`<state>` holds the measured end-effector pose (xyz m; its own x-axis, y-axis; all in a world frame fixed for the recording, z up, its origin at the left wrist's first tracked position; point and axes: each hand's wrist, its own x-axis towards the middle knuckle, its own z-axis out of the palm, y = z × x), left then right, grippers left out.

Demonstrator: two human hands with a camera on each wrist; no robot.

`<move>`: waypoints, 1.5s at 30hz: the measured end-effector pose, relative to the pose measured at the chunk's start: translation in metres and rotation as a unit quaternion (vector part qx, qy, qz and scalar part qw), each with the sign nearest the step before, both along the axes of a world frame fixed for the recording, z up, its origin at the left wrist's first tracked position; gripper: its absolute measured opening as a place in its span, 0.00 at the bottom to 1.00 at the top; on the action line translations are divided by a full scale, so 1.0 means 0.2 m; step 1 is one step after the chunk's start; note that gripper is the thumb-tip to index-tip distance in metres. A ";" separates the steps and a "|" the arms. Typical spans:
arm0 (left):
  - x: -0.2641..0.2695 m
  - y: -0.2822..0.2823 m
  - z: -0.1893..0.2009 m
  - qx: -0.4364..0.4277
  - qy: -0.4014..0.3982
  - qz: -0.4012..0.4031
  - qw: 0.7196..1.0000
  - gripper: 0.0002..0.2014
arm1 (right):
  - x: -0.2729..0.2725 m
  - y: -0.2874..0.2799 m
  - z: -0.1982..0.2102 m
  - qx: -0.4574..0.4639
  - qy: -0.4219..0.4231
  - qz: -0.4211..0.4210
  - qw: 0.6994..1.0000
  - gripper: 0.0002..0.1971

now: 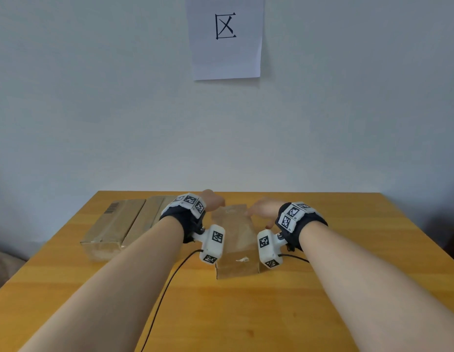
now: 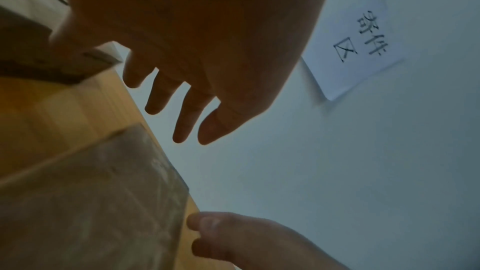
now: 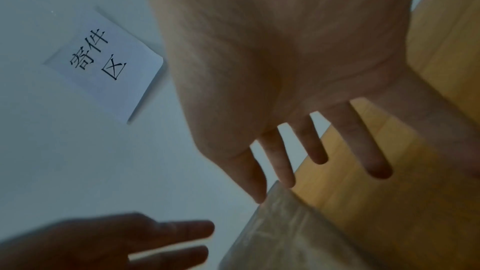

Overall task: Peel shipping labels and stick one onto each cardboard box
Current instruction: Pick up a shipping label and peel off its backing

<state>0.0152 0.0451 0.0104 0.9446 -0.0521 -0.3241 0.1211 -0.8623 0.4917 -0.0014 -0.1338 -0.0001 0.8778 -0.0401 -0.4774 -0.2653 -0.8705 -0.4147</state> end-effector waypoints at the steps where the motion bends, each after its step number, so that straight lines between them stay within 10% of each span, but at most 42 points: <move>1: 0.00 -0.05 -0.01 -0.008 0.002 -0.006 1.000 0.22 | 0.01 -0.03 -0.01 -0.044 0.011 0.001 0.999 0.29; 6: -0.03 -0.29 -0.02 -0.029 0.008 -0.045 0.999 0.16 | 0.42 -0.55 -0.58 -0.196 0.082 0.056 0.975 0.56; 10: -0.05 -0.44 -0.05 -0.013 0.008 -0.085 0.996 0.21 | -0.15 -0.45 -0.17 -0.205 0.099 0.001 0.974 0.26; 29: -0.07 -0.62 -0.09 -0.038 -0.007 -0.114 0.993 0.10 | -0.13 -0.58 -0.23 0.015 0.009 -0.034 0.999 0.29; 39: -0.09 -0.70 -0.12 -0.054 0.037 -0.140 0.988 0.22 | -0.18 -0.74 -0.32 -0.083 0.046 -0.087 0.992 0.12; 45: -0.10 -0.69 -0.12 -0.060 0.047 -0.159 0.984 0.21 | -0.13 -0.70 -0.36 -0.055 0.077 -0.026 0.995 0.21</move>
